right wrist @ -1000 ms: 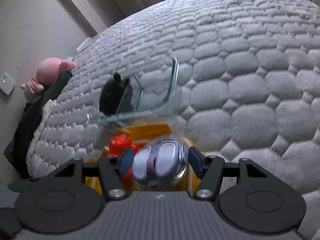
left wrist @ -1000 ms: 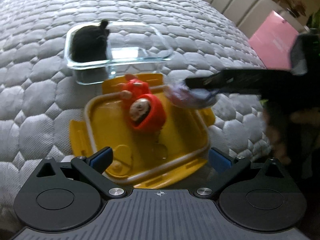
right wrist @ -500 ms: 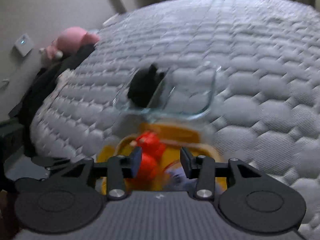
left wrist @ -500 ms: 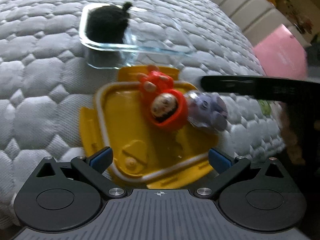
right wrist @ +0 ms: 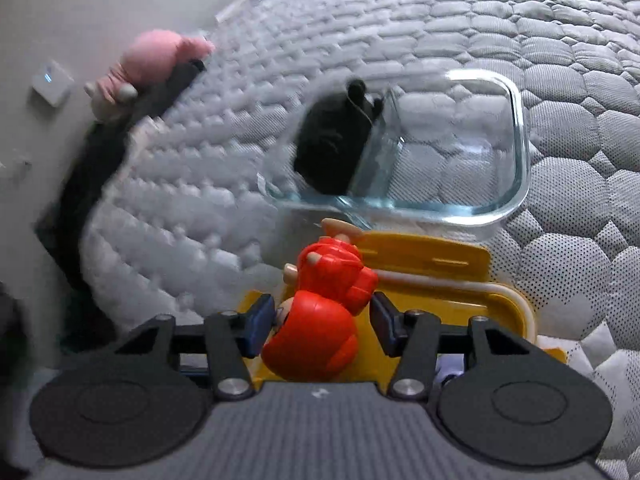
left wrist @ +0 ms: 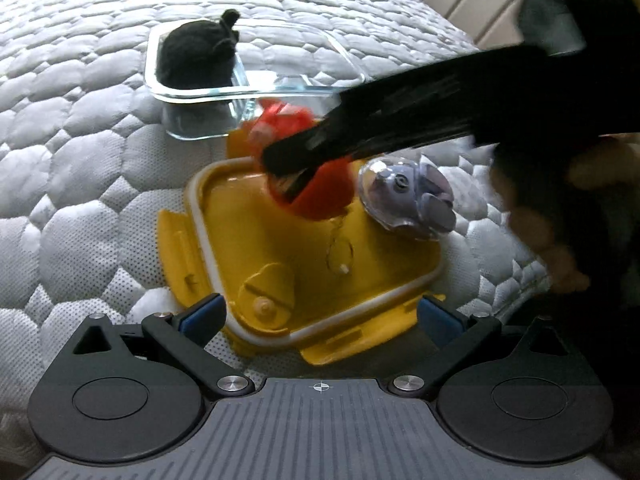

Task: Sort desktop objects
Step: 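Carry the red figure into the glass container and open the right gripper, then grasp the lavender capsule toy on the lid with the right gripper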

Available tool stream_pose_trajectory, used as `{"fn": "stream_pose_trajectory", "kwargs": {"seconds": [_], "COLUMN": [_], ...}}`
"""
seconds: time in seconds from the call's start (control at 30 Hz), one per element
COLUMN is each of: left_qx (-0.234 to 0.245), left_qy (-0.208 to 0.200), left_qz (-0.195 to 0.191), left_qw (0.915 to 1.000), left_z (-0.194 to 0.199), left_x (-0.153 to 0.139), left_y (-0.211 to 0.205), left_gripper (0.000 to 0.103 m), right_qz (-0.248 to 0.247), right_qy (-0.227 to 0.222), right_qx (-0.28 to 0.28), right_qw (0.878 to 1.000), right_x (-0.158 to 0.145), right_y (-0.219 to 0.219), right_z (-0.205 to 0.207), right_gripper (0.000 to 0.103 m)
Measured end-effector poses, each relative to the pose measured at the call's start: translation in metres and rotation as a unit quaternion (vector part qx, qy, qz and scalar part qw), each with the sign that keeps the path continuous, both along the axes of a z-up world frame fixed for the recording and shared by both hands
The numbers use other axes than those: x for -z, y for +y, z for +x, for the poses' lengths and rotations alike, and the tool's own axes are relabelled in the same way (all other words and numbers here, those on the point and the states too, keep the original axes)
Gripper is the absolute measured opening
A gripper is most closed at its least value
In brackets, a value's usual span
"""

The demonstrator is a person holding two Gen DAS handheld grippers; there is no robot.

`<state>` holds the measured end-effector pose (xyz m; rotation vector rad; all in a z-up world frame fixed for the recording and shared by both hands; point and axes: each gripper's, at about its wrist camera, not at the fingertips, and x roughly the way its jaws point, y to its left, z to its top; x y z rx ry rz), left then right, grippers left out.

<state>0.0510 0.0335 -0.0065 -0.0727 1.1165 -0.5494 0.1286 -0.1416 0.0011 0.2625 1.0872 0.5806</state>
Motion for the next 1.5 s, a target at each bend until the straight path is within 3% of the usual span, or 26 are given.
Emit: {"fn": "stream_pose_trajectory", "kwargs": {"seconds": [0.13, 0.27, 0.43, 0.63, 0.77, 0.9, 1.17, 1.33, 1.5], "left_qx": [-0.011, -0.016, -0.017, -0.018, -0.017, -0.014, -0.019, -0.018, 0.007], "left_qy": [0.010, 0.020, 0.013, 0.022, 0.021, 0.013, 0.016, 0.021, 0.018], "left_qz": [-0.018, -0.029, -0.024, -0.047, -0.055, -0.067, -0.063, -0.064, -0.058], "left_qw": [0.9997, 0.9992, 0.9995, 0.9985, 0.9981, 0.9975, 0.9977, 0.9976, 0.9981], "left_z": [0.006, 0.010, 0.007, 0.009, 0.010, 0.010, 0.008, 0.007, 0.003], "left_x": [0.003, 0.006, 0.005, 0.009, 0.008, 0.005, 0.007, 0.006, 0.002], "left_y": [0.007, 0.009, 0.014, 0.026, 0.028, 0.027, 0.029, 0.026, 0.011], "left_gripper": [0.103, 0.103, 0.103, 0.103, 0.103, 0.103, 0.103, 0.103, 0.103], "right_qz": [0.037, 0.002, -0.053, -0.086, -0.063, -0.124, -0.053, -0.001, -0.030], "right_qy": [-0.031, -0.083, -0.060, -0.055, -0.057, -0.047, -0.011, -0.038, -0.069], "right_qx": [0.027, 0.073, 0.112, 0.156, 0.142, 0.104, 0.100, 0.095, 0.066], "right_qw": [0.998, 0.994, 0.991, 0.982, 0.986, 0.986, 0.993, 0.995, 0.995], "right_x": [-0.039, -0.065, -0.036, 0.002, -0.001, -0.002, 0.009, -0.014, -0.035], "right_y": [-0.018, -0.024, -0.010, 0.004, 0.005, 0.019, 0.002, -0.017, -0.043], "right_z": [0.000, 0.025, 0.078, 0.103, 0.098, 0.096, 0.098, 0.078, 0.046], "right_gripper": [0.055, 0.055, 0.055, 0.055, 0.055, 0.056, 0.058, 0.056, 0.061]}}
